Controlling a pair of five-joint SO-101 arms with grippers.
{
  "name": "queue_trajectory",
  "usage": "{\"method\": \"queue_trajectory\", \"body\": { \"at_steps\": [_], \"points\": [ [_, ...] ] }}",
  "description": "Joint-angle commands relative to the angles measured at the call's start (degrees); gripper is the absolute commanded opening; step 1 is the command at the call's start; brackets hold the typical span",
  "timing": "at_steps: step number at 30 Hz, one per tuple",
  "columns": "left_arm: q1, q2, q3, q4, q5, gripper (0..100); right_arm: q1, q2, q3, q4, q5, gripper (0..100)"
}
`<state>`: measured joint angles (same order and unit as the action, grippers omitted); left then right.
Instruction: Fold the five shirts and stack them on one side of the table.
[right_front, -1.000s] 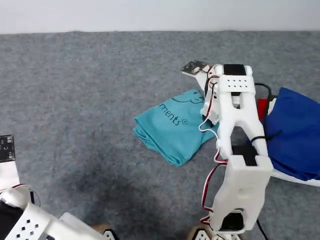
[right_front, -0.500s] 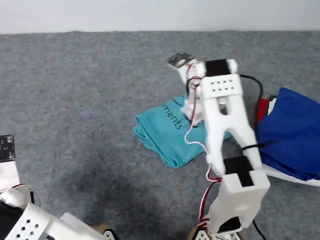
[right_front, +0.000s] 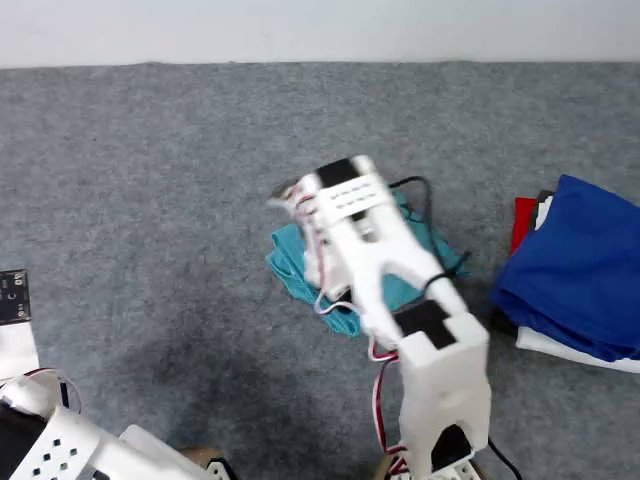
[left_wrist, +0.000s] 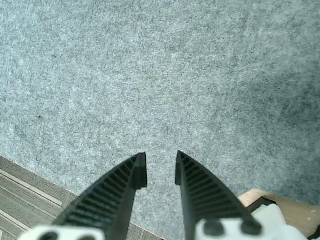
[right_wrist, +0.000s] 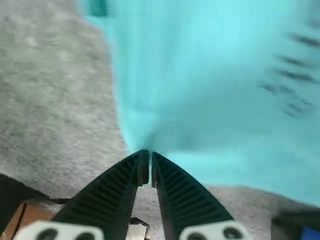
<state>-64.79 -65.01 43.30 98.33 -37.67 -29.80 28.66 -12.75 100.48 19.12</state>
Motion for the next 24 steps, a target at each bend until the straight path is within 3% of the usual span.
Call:
{"method": "queue_trajectory", "body": {
  "at_steps": [1, 6, 12, 17, 24],
  "points": [
    [0.44, -0.62, -0.75, -0.88, -0.44, 10, -3.21, 1.98, -0.18, -0.13, -0.70, 1.0],
    [0.44, -0.62, -0.48, -0.88, -0.44, 10, -4.00, 0.57, -3.43, 1.98, -0.62, 1.0],
    [0.44, -0.62, -0.57, -0.97, -0.44, 10, -2.15, -12.18, -6.68, 0.57, -0.09, 1.0],
    [0.44, -0.62, -0.66, -0.97, -0.44, 10, 1.36, -12.53, -6.77, -12.53, -0.09, 1.3],
    [0.44, -0.62, -0.75, -0.97, -0.53, 10, -0.40, 2.07, -7.03, -33.27, -0.09, 1.1]
  ]
}}
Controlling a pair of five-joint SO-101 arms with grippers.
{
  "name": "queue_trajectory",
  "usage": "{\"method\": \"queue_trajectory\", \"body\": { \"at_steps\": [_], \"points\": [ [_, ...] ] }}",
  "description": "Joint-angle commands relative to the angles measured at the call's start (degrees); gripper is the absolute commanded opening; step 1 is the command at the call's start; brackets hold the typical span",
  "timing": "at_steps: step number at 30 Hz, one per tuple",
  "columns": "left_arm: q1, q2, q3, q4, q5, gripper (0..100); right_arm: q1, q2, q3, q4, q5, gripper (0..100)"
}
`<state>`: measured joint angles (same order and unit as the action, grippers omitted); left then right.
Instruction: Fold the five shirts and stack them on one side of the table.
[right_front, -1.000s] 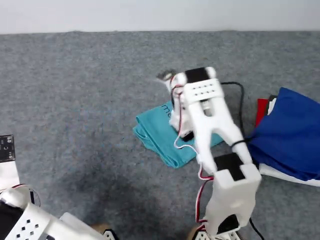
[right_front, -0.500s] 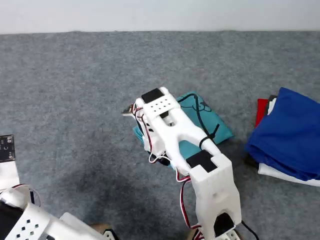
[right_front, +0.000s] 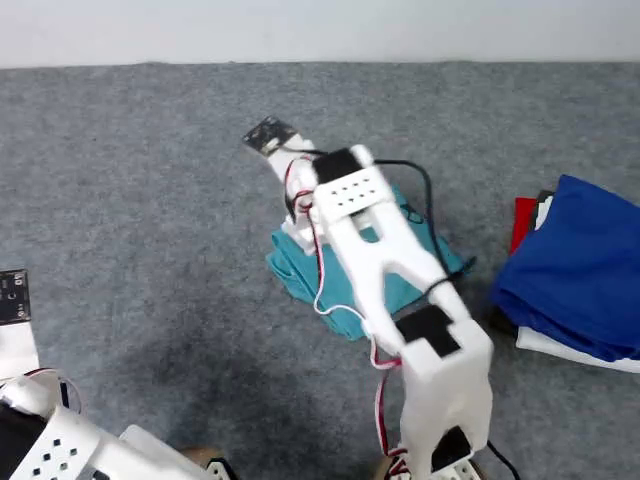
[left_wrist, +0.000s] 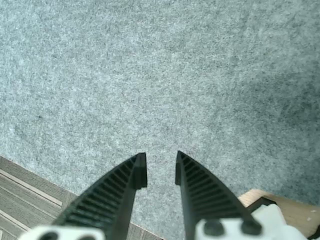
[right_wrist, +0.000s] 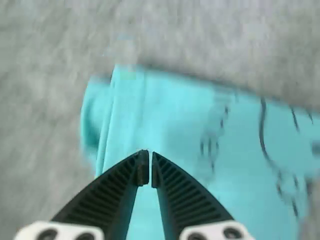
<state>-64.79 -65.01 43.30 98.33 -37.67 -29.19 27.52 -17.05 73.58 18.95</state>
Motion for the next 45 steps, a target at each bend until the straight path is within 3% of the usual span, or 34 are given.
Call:
{"method": "queue_trajectory", "body": {
  "at_steps": [1, 6, 13, 22, 30, 34, 36, 40, 45],
  "points": [
    [0.44, -0.62, -0.75, -0.97, -0.53, 10, -2.15, 4.97, -2.73, -7.25, 0.09, 1.0],
    [0.44, -0.62, -0.75, -0.88, -0.53, 10, -7.08, 8.13, -4.84, -3.74, -0.18, 1.0],
    [0.44, -0.62, -0.66, -0.97, -0.53, 10, -1.98, 2.42, -17.76, 12.00, -0.88, 1.0],
    [0.44, -0.62, -0.31, -1.14, -0.53, 10, 4.44, -4.18, -26.29, 28.79, -16.97, 1.3],
    [0.44, -0.62, -0.31, -2.81, -0.44, 10, 7.60, -14.90, -19.87, 29.41, -26.46, 1.0],
    [0.44, -0.62, -0.31, -4.66, -0.35, 10, 8.13, -22.02, -9.23, 29.32, -36.57, 2.0],
    [0.44, -0.62, -0.31, -4.84, -0.35, 10, 8.48, -24.66, -3.96, 29.23, -44.04, 6.5],
    [0.44, -0.62, -0.22, -7.38, -0.09, 10, 8.48, -25.71, 3.34, 29.05, -54.77, 26.6],
    [0.44, -0.35, -0.22, -8.88, 3.60, 10, 9.01, -21.85, 7.56, 21.93, -61.98, 47.8]
  ]
}}
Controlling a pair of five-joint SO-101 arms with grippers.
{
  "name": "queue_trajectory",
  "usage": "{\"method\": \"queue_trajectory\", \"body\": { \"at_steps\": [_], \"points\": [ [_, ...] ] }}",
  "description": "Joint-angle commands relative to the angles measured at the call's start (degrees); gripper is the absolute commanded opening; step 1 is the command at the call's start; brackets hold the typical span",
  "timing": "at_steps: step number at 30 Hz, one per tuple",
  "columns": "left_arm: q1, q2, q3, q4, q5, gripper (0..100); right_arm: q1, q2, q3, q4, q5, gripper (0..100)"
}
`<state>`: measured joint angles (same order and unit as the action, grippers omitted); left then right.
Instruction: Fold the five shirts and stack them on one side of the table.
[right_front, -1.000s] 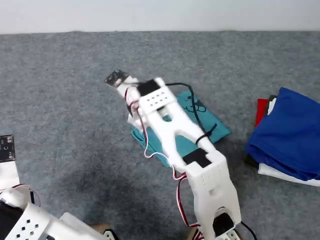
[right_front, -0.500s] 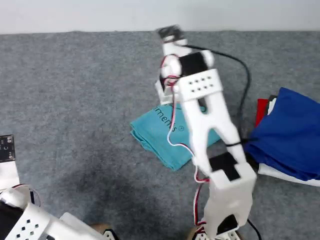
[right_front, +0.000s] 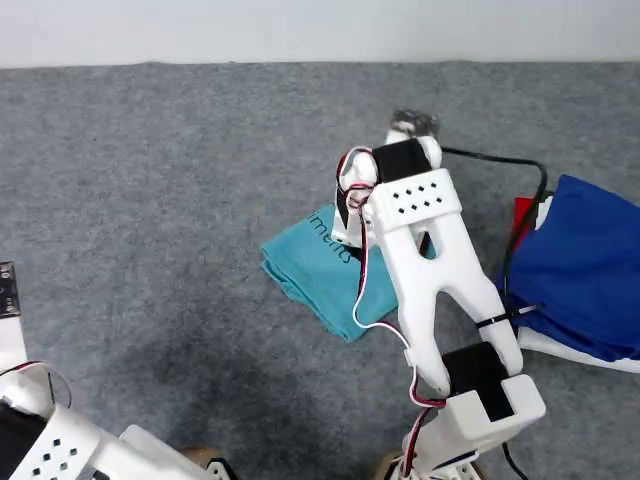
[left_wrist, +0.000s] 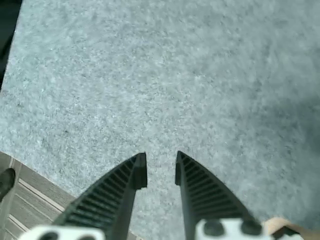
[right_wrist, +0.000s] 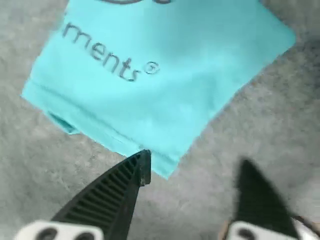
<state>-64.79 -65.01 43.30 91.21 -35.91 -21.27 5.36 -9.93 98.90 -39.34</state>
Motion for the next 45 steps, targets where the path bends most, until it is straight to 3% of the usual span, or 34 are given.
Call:
{"method": "queue_trajectory", "body": {
  "at_steps": [1, 5, 15, 18, 22, 27, 32, 45],
  "points": [
    [0.44, -0.35, -0.22, -1.85, 2.02, 10, 1.27, 1.54, 0.97, -5.76, -5.10, 49.2],
    [0.44, -0.26, -0.22, -1.85, 2.02, 10, 2.33, 7.60, 2.37, -13.85, -10.90, 48.3],
    [0.44, -0.53, 1.01, -2.29, 2.02, 10, 4.18, 22.55, 2.37, -27.12, -17.32, 47.3],
    [0.44, -0.62, 1.45, -2.55, 2.02, 10, 4.35, 26.59, 2.29, -31.60, -17.49, 41.8],
    [0.44, -0.62, 1.36, -2.55, 2.02, 10, 5.41, 30.11, 1.93, -33.01, -16.35, 25.6],
    [0.44, -0.62, 1.45, -2.55, 2.02, 10, 7.60, 30.90, 0.53, -30.55, -11.34, 0.1],
    [0.44, -0.62, 1.54, -2.55, 2.02, 10, 9.10, 30.37, 0.35, -26.07, -8.00, 0.9],
    [0.44, -0.62, 1.19, -2.55, 1.93, 10, 16.22, 9.01, -10.46, -1.98, 19.43, 0.9]
  ]
}}
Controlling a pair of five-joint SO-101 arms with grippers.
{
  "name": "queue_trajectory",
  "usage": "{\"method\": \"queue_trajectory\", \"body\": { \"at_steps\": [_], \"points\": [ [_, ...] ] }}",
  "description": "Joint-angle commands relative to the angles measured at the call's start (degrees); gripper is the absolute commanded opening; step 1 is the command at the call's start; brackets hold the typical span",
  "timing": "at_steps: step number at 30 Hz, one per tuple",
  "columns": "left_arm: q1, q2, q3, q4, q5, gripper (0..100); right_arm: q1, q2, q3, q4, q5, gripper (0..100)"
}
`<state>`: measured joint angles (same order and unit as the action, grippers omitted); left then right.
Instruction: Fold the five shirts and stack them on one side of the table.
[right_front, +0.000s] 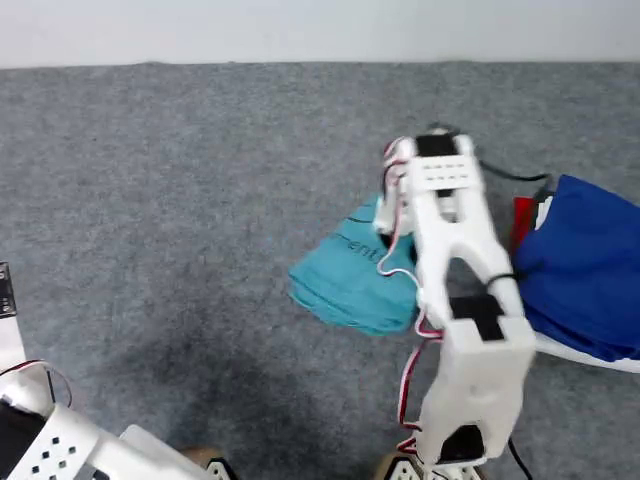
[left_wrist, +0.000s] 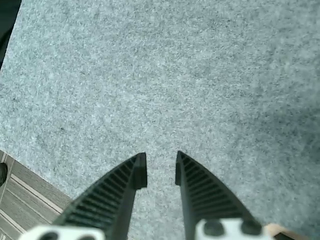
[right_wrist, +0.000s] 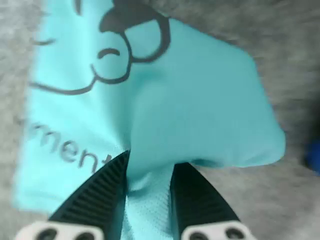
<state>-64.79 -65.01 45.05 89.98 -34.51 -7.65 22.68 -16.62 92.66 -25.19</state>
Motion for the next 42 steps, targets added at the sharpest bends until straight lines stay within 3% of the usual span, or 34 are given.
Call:
{"method": "queue_trajectory", "body": {
  "at_steps": [1, 5, 18, 29, 42],
  "points": [
    [0.44, -0.62, -0.57, -1.32, 0.53, 10, 3.30, -10.07, -4.22, 5.76, 7.21, 0.9],
    [0.44, -0.62, -0.48, -1.32, 0.53, 10, 5.67, -15.87, -5.54, 9.98, 13.80, 0.9],
    [0.44, -0.62, -0.22, -1.41, 0.44, 10, 18.77, -32.13, -5.63, 9.54, 30.51, 0.9],
    [0.44, -0.62, -0.22, -1.41, 0.44, 10, 33.01, -32.48, -5.27, 2.24, 38.33, 0.9],
    [0.53, -0.53, -0.04, -1.41, 0.44, 10, 41.80, -23.69, 0.35, -12.00, 42.29, 0.9]
  ]
}}
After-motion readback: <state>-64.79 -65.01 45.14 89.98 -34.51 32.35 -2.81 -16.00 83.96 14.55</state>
